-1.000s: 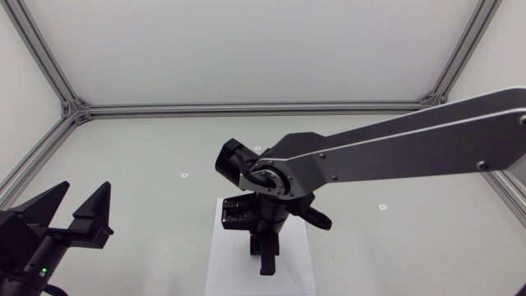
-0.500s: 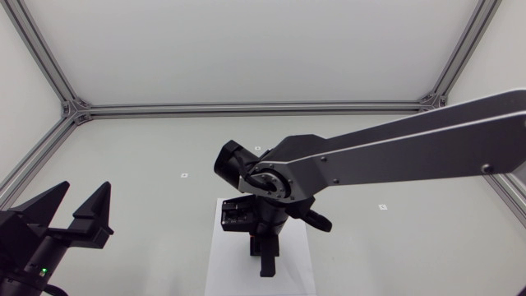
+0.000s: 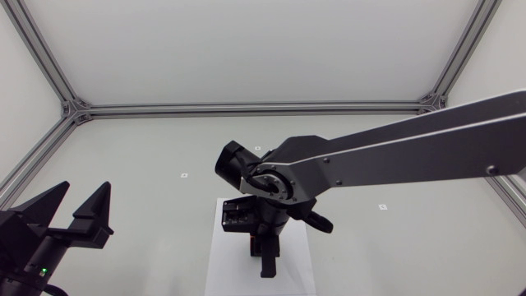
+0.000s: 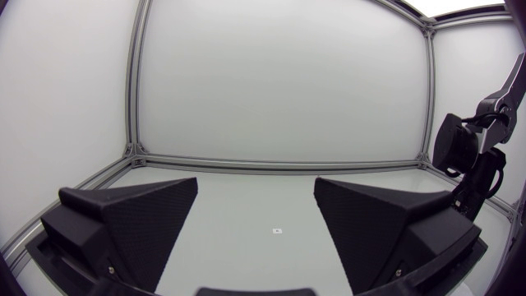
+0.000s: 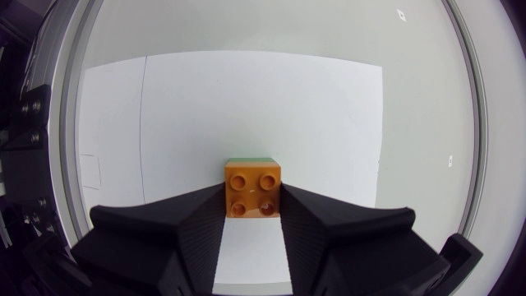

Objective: Pick up the orange 2x2 brick with the right arm and stack it on top of the green 2x2 brick in the center

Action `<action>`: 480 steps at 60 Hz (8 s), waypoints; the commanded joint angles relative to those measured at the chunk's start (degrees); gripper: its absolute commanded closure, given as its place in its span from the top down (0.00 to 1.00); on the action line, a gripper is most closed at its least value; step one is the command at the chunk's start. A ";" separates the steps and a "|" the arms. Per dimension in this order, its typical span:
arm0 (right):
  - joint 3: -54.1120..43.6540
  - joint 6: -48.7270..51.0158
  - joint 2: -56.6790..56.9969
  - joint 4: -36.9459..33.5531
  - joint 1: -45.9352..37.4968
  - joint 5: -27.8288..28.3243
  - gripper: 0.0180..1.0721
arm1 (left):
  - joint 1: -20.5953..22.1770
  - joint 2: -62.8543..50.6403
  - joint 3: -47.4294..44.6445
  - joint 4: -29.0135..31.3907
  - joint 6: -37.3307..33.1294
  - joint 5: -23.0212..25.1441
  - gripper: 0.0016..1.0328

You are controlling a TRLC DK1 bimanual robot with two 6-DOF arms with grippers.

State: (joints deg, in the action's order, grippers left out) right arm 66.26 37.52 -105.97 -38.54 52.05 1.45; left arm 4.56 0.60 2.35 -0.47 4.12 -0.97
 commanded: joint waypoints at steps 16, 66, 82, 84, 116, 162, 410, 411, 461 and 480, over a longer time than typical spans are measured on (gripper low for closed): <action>-1.57 -0.34 -1.96 -5.58 0.33 -0.57 0.32 | -0.34 0.10 -2.35 0.56 1.15 -0.17 0.96; 2.21 -1.39 0.68 -4.52 0.51 -0.66 0.36 | -0.34 0.10 -2.35 0.56 1.15 -0.17 0.96; 4.58 -1.39 1.21 -5.66 0.77 -0.75 0.36 | -0.34 0.10 -2.35 0.56 1.15 -0.17 0.96; 4.67 -1.39 1.12 -5.66 0.86 -0.75 0.36 | -0.34 0.10 -2.35 0.56 1.15 -0.17 0.96; 3.26 -1.39 -1.52 -3.64 0.77 -0.75 0.36 | -0.34 0.10 -2.35 0.56 1.07 -0.17 0.96; 1.68 -1.13 -1.96 -2.41 0.07 -0.93 0.36 | -0.34 0.10 -2.35 0.56 1.15 -0.17 0.96; -66.26 -37.52 105.97 38.54 -52.05 -1.45 0.95 | -0.34 0.10 -2.35 0.56 1.15 -0.17 0.96; -66.26 -37.52 105.97 38.54 -52.05 -1.45 0.95 | -0.34 0.10 -2.35 0.56 1.15 -0.17 0.96; -66.26 -37.52 105.97 38.54 -52.05 -1.45 0.95 | -0.07 0.10 -2.35 0.56 1.15 -0.17 0.96; -66.26 -37.52 105.97 38.54 -52.05 -1.45 0.95 | -0.07 0.10 -2.35 0.56 1.15 -0.17 0.96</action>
State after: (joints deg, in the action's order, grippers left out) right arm 0.95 1.48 -0.27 0.21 0.25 -0.16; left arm 4.58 0.60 2.35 -0.47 4.12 -0.97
